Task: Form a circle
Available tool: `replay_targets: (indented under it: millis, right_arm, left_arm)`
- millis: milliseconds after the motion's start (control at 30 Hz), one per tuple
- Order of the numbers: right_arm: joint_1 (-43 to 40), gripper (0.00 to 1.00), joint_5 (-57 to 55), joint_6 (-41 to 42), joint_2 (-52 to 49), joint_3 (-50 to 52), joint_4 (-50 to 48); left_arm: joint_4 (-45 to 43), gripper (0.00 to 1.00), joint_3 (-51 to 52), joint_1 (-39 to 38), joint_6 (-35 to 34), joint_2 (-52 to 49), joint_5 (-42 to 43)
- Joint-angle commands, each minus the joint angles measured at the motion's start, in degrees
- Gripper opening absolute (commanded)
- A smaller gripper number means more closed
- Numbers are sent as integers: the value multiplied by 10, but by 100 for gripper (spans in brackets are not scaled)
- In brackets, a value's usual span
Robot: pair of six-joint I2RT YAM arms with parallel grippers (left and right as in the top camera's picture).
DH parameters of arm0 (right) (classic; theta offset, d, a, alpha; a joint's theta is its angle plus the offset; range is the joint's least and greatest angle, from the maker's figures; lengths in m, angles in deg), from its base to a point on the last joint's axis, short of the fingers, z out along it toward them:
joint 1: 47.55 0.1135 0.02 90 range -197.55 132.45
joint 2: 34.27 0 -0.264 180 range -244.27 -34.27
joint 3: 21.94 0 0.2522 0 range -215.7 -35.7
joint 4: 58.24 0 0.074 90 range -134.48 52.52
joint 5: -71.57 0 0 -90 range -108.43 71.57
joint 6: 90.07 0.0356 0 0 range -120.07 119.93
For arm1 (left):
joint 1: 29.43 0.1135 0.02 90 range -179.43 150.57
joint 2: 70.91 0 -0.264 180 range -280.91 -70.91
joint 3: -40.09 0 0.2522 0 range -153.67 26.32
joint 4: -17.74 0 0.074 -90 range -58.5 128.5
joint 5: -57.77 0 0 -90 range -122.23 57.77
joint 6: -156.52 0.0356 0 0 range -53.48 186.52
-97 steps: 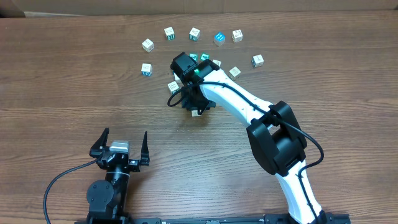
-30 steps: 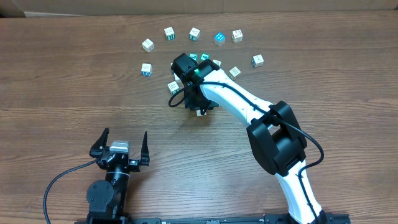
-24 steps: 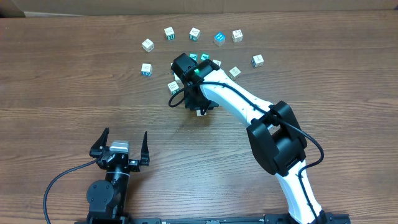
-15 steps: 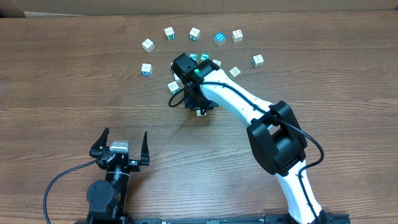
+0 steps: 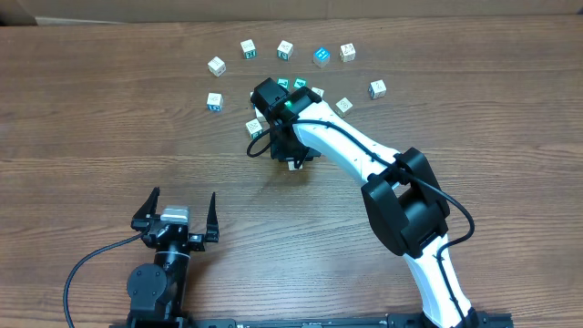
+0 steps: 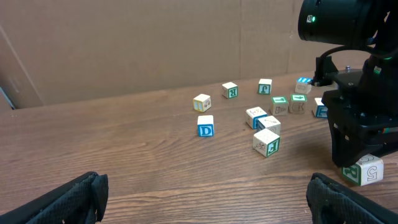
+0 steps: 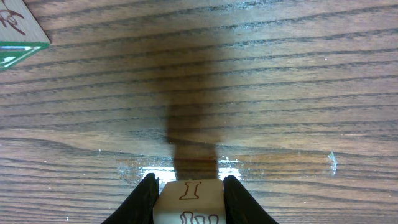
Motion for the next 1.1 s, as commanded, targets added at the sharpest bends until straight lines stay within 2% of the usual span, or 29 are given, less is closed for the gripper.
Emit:
replay_targets:
  millis: [0, 1067]
  right_arm:
    - [-2, 27, -10, -2, 27, -11, 0]
    - [-2, 27, -10, -2, 27, -1, -7]
  left_arm:
    - [0, 99, 2, 3, 13, 6, -2]
    - [0, 100, 2, 3, 13, 6, -2]
